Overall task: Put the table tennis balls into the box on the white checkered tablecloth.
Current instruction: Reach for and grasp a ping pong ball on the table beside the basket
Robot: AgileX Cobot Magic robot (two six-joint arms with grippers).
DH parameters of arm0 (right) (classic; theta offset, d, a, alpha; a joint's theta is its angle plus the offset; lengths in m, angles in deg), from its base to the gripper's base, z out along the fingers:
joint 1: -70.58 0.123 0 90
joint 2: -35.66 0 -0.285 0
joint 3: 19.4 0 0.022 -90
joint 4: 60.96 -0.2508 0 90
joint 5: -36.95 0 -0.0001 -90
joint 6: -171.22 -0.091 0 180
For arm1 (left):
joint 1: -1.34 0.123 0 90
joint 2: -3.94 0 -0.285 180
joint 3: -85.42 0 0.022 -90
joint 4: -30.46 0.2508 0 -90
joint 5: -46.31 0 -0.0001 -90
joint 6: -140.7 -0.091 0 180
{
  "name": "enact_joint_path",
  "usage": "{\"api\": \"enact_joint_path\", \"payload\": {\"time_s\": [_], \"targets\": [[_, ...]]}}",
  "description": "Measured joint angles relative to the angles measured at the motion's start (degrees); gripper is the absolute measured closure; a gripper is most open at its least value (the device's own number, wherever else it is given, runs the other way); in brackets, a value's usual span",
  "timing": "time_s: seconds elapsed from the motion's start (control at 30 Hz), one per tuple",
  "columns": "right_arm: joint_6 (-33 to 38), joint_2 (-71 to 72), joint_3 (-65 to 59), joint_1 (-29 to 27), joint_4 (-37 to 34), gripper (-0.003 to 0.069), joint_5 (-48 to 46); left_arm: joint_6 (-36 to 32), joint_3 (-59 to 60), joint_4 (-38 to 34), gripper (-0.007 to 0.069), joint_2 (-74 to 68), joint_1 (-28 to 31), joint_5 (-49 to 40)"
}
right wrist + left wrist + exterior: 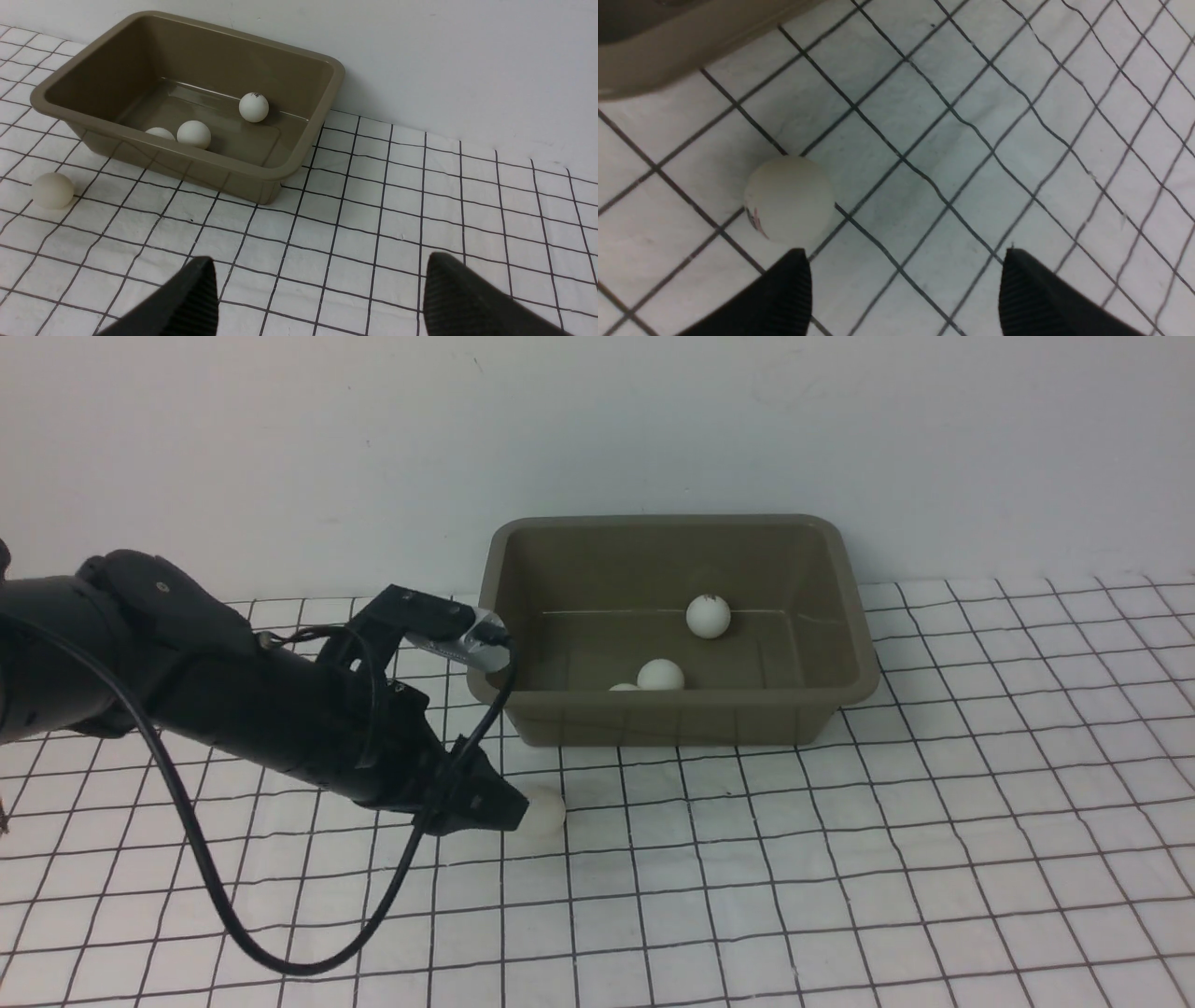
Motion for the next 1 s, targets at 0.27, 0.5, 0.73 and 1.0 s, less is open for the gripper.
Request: {"api": "enact_joint_path", "payload": {"time_s": [0.27, 0.5, 0.73, 1.0], "targets": [[0.05, 0.00, 0.00, 0.00, -0.19, 0.0124, 0.16, -1.48, 0.00, -1.04, 0.0103, -3.30, -7.60, 14.17], [0.05, 0.00, 0.00, 0.00, -0.19, 0.0124, 0.16, 1.42, 0.00, -1.04, 0.0101, -6.90, -11.45, 21.50], [0.05, 0.00, 0.00, 0.00, -0.23, 0.0124, 0.16, 1.37, 0.00, -1.04, 0.0101, -7.08, -11.45, 27.04], [0.05, 0.00, 0.00, 0.00, -0.23, 0.0124, 0.16, 0.87, 0.00, -1.09, 0.0101, -10.07, -11.51, 28.75]]}}
